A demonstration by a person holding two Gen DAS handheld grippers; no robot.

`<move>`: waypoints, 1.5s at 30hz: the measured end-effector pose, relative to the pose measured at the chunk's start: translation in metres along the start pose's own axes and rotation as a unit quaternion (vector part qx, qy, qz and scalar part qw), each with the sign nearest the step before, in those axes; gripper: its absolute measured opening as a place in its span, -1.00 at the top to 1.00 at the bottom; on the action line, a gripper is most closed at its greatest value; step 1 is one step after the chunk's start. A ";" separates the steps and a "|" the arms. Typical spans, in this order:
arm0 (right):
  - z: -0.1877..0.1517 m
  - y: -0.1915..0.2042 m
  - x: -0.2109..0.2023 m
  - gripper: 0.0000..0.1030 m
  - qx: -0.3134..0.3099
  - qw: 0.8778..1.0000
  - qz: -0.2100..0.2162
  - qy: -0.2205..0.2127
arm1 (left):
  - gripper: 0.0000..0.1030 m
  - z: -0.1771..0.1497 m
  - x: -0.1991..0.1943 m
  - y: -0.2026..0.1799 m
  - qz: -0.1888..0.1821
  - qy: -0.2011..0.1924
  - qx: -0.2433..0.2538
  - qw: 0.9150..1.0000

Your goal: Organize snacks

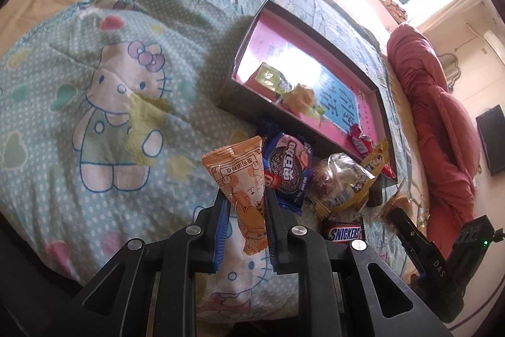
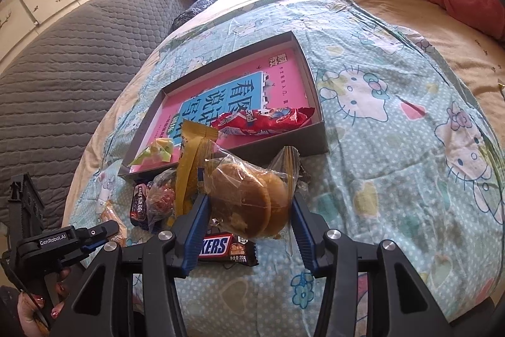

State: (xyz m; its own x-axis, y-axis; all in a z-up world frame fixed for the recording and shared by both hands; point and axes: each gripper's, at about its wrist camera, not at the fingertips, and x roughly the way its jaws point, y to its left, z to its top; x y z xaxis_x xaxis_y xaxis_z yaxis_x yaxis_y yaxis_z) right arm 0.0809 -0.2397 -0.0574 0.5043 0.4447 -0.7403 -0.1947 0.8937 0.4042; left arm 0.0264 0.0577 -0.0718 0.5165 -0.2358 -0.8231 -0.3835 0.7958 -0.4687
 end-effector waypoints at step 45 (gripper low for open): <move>0.020 0.009 -0.024 0.01 -0.026 0.996 -0.007 -0.083 | 0.58 0.060 -0.005 -0.043 0.019 -0.105 0.111 0.988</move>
State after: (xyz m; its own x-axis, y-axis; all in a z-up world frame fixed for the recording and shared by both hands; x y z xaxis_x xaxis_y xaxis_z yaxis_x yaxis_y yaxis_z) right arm 0.0838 -0.2437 -0.0255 0.6390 0.4193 -0.6449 -0.2279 0.9039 0.3620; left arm 0.0861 0.0582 -0.0279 0.6614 -0.1017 -0.7431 -0.2402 0.9099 -0.3383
